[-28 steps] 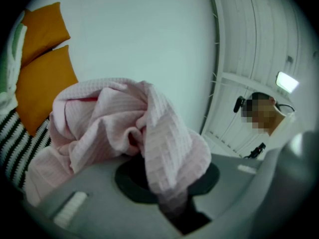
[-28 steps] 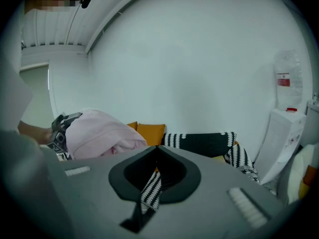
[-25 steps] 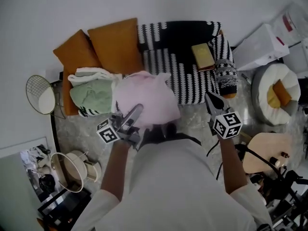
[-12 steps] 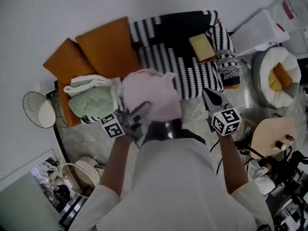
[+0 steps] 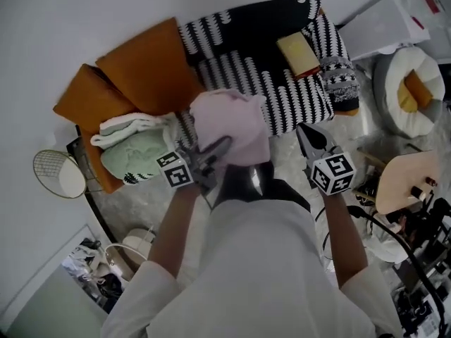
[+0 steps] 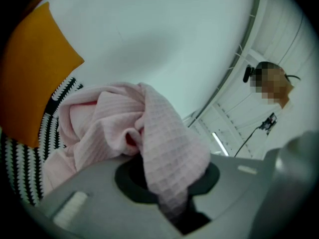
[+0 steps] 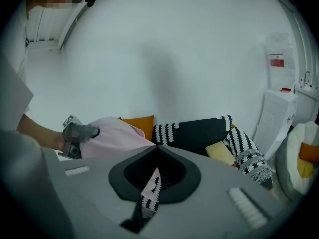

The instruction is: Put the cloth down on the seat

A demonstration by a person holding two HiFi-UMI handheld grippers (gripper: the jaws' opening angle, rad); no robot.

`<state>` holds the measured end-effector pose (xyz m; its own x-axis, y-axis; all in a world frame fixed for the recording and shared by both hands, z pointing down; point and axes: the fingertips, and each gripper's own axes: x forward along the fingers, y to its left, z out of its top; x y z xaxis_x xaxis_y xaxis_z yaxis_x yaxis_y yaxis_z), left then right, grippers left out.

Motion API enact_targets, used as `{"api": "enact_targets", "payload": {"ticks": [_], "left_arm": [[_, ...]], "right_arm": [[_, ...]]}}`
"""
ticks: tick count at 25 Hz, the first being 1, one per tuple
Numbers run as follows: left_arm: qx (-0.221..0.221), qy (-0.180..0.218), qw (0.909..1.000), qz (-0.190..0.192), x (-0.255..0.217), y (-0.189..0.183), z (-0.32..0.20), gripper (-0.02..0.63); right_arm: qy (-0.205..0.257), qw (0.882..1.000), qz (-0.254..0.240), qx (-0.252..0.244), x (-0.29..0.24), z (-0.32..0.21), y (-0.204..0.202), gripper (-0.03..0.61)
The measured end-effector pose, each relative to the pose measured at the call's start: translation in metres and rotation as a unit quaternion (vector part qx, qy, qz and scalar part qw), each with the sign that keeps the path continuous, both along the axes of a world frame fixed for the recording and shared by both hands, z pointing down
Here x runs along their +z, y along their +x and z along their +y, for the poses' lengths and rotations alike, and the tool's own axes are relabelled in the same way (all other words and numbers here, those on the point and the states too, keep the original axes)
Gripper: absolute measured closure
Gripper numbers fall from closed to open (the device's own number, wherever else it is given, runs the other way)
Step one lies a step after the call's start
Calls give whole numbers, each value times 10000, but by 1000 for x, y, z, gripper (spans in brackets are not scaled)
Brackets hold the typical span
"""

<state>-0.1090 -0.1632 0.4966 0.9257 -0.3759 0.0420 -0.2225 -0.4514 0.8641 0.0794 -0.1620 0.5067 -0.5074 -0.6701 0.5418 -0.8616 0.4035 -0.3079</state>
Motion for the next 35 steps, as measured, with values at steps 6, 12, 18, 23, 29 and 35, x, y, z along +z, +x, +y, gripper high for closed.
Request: {"api": "enact_targets", "payload": {"ticks": [6,12,18,23,29,35], "left_arm": [[384,-244,9986,-270,59,14,-30,518],[739,-422,9940,-685,123,33,-57,518],[963,-557,9870,-1161,203,47,-84,517],[1044,-813,9794,-1523,268,48,-96,515],[991,-997,9725,-1859,335,47,-109,514],[801,-1358,9654,-2078,397,49,-125,504]], "right_arm": [[-265,9996,59,112,30,-12,0,574],[-572,9980,41,266,70,-24,6,574],[-828,9959,-10,353,114,-40,5,574],[-1105,9928,-68,456,142,-37,2,574],[-1349,9894,-129,529,176,-27,-3,574],[-1540,9859,-216,622,201,-29,-6,574]]}}
